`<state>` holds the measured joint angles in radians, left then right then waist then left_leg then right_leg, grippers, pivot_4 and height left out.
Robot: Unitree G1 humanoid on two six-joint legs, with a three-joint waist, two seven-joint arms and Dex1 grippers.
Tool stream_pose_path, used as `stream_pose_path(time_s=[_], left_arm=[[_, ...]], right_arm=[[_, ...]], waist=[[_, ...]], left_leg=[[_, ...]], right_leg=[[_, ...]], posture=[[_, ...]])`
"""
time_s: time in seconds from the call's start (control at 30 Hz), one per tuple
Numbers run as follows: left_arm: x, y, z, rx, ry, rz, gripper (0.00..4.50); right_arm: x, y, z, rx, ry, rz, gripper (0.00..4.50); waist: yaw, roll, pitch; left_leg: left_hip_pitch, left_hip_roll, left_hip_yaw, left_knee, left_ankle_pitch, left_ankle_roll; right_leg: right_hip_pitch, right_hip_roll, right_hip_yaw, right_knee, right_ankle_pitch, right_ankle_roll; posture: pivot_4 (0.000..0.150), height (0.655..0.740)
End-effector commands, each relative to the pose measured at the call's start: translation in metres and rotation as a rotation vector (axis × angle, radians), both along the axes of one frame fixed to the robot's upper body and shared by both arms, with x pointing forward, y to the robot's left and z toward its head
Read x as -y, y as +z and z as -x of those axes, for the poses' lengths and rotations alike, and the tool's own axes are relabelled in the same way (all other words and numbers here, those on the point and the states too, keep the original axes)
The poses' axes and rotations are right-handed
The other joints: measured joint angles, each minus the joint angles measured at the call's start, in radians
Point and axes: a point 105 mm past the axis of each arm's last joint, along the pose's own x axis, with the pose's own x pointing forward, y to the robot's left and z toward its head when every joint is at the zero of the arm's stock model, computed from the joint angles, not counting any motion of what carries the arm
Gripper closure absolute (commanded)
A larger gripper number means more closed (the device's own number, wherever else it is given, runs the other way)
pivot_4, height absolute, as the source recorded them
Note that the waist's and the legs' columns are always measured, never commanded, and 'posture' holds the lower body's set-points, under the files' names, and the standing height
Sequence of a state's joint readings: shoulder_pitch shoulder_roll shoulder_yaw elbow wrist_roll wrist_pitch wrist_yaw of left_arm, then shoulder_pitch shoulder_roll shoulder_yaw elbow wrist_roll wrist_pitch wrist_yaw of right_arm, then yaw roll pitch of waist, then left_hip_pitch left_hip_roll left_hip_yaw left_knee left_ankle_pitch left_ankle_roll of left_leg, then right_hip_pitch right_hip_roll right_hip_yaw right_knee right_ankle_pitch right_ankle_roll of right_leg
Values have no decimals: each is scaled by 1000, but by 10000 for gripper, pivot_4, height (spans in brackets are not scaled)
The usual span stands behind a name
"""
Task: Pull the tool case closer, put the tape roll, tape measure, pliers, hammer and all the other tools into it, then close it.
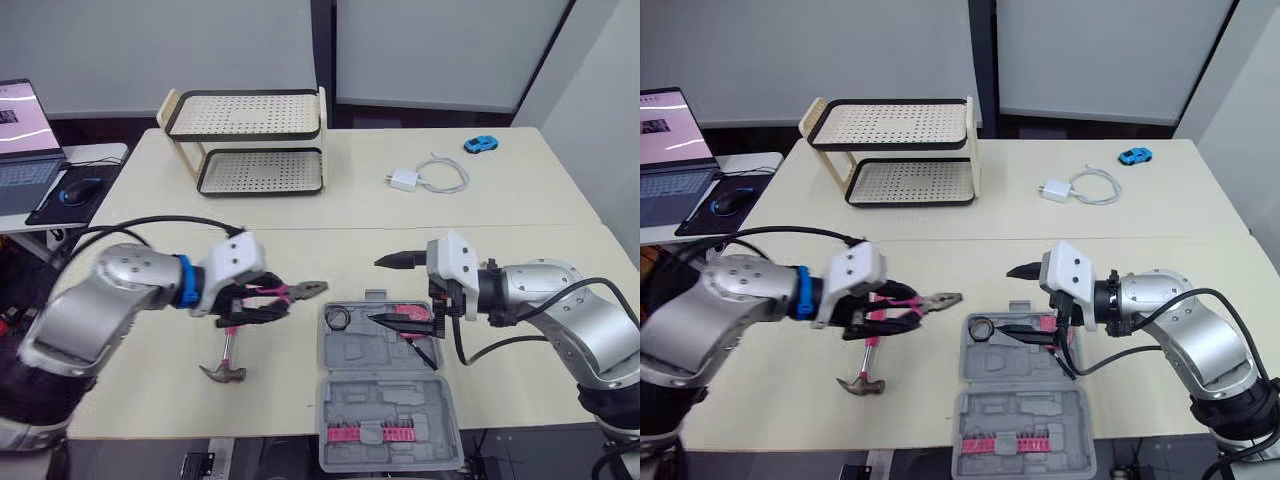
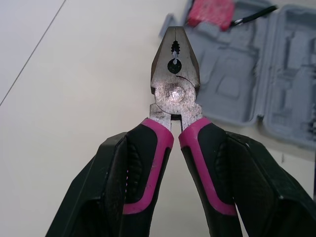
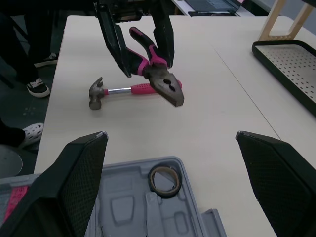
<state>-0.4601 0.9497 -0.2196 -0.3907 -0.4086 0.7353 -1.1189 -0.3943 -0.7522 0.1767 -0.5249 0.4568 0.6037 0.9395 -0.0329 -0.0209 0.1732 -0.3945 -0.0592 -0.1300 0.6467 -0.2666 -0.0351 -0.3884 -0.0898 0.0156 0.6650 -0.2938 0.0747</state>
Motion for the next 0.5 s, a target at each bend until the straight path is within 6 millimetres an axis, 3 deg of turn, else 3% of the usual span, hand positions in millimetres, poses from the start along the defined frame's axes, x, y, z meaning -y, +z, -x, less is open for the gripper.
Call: stream_pose_path(time_s=[0.03,0.2,0.5], left_arm=[[22,1,1,48,-72,-20,19847],[51,-4,-2,59,-110,12,19847],[67,-8,-15,129,-120,-53,19847]], right_arm=[[0,2,5,36,1,45,0],[2,-10,2,36,-31,108,0],[-1,-24,-9,12,-63,194,0]], waist=[[-2,0,0],[1,0,0],[2,-1,0]], left_leg=[[0,0,0,0,0,0],[0,0,-1,1,0,0],[0,0,-1,2,2,-3]], right_leg=[[0,0,0,0,0,0],[0,1,-1,1,0,0],[0,1,-1,1,0,0]], posture=[[1500,7400],[1500,7400],[1500,7400]])
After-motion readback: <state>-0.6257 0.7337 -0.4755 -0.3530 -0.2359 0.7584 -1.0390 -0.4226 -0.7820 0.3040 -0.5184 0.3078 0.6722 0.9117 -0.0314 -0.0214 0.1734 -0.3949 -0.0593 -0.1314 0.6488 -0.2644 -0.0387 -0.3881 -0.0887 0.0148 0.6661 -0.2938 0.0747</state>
